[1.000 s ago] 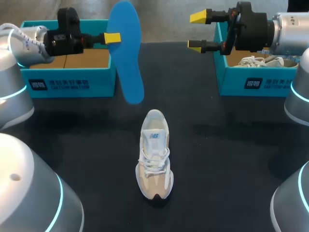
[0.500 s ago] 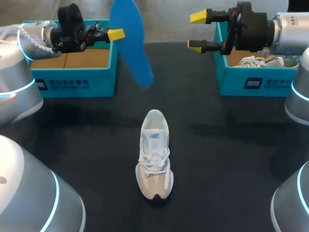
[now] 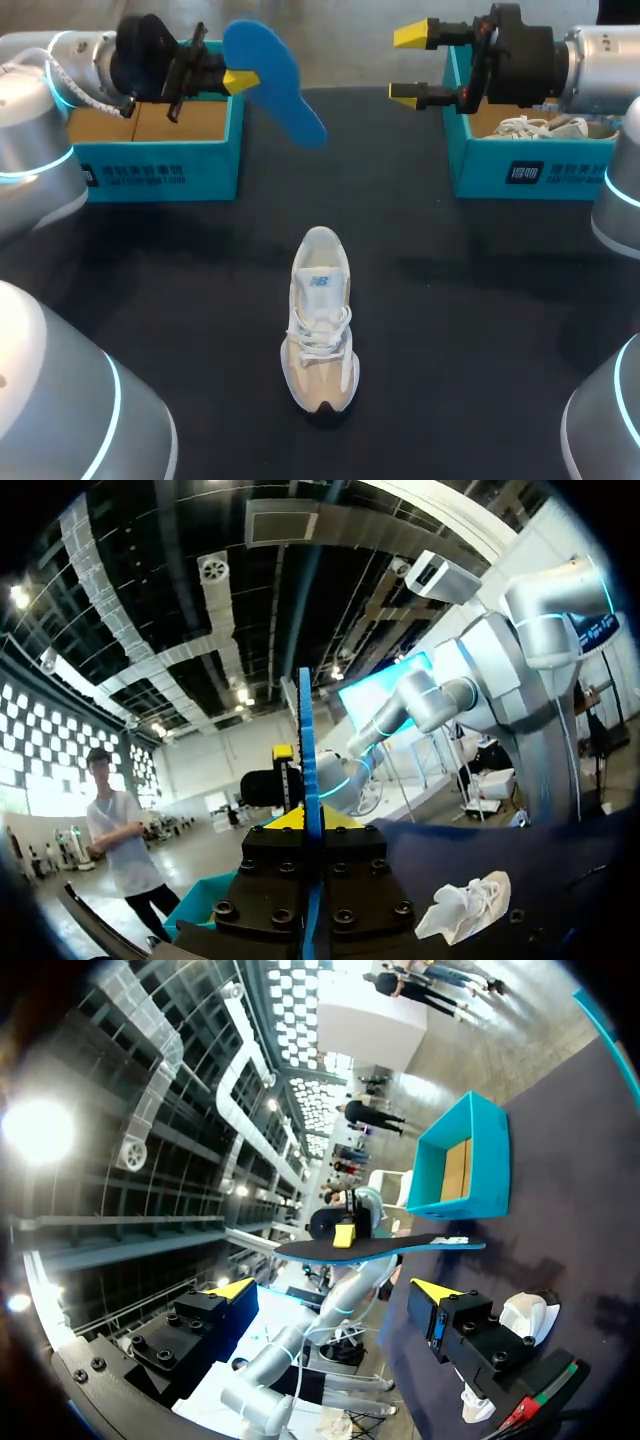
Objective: Take the shoe out of the shoebox, open the shoe tongue, remove and reinsert the insole, then place the shoe into the shoebox
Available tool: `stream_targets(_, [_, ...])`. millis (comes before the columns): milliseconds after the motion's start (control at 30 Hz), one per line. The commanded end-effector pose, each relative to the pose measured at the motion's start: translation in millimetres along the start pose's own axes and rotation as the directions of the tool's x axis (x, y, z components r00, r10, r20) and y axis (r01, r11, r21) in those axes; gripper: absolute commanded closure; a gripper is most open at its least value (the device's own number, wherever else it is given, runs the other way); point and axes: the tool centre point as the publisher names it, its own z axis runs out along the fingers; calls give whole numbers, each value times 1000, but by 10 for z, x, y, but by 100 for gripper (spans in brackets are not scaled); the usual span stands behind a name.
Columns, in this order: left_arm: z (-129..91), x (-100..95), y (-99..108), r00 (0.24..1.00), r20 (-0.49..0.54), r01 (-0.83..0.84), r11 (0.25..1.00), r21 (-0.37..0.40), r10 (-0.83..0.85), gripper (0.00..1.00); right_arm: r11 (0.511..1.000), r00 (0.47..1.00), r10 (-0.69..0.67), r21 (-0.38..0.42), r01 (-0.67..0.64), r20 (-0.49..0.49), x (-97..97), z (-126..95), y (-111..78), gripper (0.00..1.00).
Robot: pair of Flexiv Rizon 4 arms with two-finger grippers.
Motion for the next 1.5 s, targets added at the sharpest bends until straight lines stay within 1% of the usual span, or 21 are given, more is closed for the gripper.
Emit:
stream_targets(33, [7,-3,91,988,-48,-147,989,8,147,100,1000,1000,1,-1,-1,2,0,25,3,0])
stream_targets(100, [17,8,105,974,-57,-218,976,8,218,100,1000,1000,1,-1,-1,2,0,25,3,0])
stream_targets(367, [46,-27,99,918,-54,-392,920,15,392,100,1000,1000,1,-1,-1,2,0,25,3,0])
stream_targets(633, [69,-102,122,824,-70,-564,826,-7,562,100,1000,1000,1,-1,-1,2,0,25,3,0])
stream_targets(667, [72,-117,141,797,-76,-602,799,-8,600,100,1000,1000,1,-1,-1,2,0,25,3,0])
stream_targets(767, [79,-119,156,744,-93,-665,747,-8,661,100,1000,1000,1,-1,-1,2,0,25,3,0])
stream_targets(800, [79,-119,156,744,-93,-665,747,-8,661,100,1000,1000,1,-1,-1,2,0,25,3,0])
stream_targets(833, [81,-114,178,694,-105,-716,698,-2,712,100,1000,1000,1,-1,-1,2,0,25,3,0])
stream_targets(1067, [95,-143,257,531,-125,-843,537,19,838,100,1000,1000,1,-1,-1,2,0,25,3,0])
stream_targets(1367, [115,-237,293,426,-93,-901,431,43,900,100,1000,1000,1,-1,-1,2,0,25,3,0])
stream_targets(1467, [116,-261,308,413,-99,-908,418,39,905,100,1000,1000,1,-1,-1,2,0,25,3,0])
stream_targets(1500, [115,-265,312,396,-105,-915,402,41,912,100,1000,1000,1,-1,-1,2,0,25,3,0])
